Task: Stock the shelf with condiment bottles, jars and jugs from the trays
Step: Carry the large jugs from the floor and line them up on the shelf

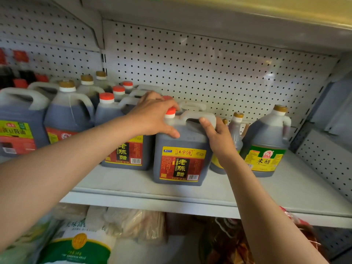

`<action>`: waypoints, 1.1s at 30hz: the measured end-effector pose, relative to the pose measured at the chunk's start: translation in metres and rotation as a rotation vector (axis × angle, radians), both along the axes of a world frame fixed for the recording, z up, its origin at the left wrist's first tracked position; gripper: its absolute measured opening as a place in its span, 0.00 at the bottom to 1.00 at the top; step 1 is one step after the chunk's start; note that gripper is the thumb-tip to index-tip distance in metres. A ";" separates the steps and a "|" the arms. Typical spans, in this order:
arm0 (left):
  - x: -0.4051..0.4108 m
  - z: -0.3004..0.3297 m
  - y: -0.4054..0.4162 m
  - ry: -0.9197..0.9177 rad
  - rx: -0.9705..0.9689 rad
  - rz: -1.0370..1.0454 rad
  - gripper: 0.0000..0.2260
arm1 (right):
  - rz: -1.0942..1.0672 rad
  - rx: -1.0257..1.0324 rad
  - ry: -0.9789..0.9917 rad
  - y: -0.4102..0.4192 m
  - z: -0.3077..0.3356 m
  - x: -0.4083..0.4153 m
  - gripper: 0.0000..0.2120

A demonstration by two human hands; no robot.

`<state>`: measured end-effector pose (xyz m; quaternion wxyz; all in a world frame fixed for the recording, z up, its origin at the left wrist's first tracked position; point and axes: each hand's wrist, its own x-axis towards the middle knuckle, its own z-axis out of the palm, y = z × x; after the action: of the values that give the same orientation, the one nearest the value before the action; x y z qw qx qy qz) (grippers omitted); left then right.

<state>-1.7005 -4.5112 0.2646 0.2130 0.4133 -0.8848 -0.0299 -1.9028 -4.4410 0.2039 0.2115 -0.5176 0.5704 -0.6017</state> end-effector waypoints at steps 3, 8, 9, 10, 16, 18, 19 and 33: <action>0.000 0.000 0.010 -0.131 -0.036 0.003 0.46 | 0.032 0.005 0.009 0.006 0.002 0.002 0.13; 0.002 0.001 0.013 -0.257 -0.101 0.008 0.52 | 0.318 0.194 0.184 0.020 0.004 -0.021 0.37; 0.002 0.000 0.014 -0.271 -0.109 0.011 0.53 | 0.319 0.232 0.256 0.020 0.005 -0.025 0.41; 0.001 0.000 0.014 -0.277 -0.112 0.016 0.53 | 0.290 0.252 0.313 0.019 0.007 -0.027 0.43; 0.000 0.002 0.002 -0.258 -0.109 -0.008 0.49 | 0.116 0.204 0.429 0.010 0.002 -0.025 0.40; 0.001 0.002 -0.005 -0.261 -0.086 -0.004 0.49 | 0.096 0.205 0.446 0.007 0.002 -0.023 0.38; 0.000 0.002 -0.009 -0.263 -0.077 0.001 0.48 | 0.089 0.201 0.449 0.005 0.002 -0.022 0.38; -0.006 0.009 -0.016 -0.321 -0.075 0.074 0.48 | 0.035 0.278 0.467 -0.015 0.010 -0.014 0.42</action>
<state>-1.7068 -4.5272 0.2733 0.0851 0.4370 -0.8921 0.0773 -1.9168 -4.4556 0.2138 0.1535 -0.6179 0.6719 -0.3784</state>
